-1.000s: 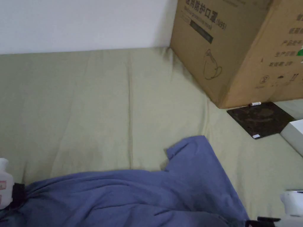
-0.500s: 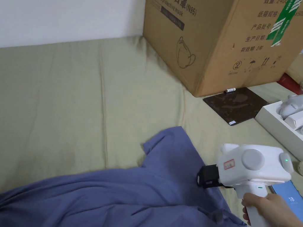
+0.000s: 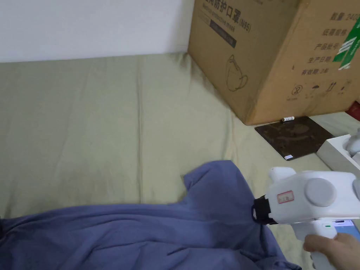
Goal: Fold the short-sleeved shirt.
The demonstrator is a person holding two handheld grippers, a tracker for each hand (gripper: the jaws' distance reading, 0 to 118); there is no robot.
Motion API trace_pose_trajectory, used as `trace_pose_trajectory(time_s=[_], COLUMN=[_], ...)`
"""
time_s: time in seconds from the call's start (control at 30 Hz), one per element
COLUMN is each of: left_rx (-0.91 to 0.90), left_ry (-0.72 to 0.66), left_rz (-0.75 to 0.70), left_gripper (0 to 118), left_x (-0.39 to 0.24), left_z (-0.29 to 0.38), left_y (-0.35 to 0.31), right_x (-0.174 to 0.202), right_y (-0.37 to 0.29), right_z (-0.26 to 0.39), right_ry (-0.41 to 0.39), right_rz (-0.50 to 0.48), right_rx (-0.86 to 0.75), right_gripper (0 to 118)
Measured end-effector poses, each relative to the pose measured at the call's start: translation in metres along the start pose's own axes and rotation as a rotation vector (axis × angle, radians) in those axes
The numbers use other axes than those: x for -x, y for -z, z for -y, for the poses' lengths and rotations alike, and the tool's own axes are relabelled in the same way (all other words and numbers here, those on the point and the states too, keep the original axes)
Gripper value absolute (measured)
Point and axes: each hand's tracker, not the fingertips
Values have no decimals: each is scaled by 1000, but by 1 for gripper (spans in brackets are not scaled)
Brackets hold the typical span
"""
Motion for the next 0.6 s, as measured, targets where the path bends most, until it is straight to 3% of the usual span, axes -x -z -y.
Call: trace_pose_trajectory(time_s=[0.1, 0.37, 0.6], left_rx=[-104, -364, -534], left_ry=[-26, -32, 31], left_rz=[33, 110, -6], left_gripper=[2, 2, 2], left_x=[4, 8, -14], left_z=[-16, -81, -164], left_y=[-51, -184, -261], right_x=[6, 33, 80], right_y=[-45, -169, -247], right_z=[-12, -74, -171], right_ry=[37, -49, -95], right_rz=[-55, -69, -47], right_rx=[-92, -376, -589], right_gripper=[1, 1, 1])
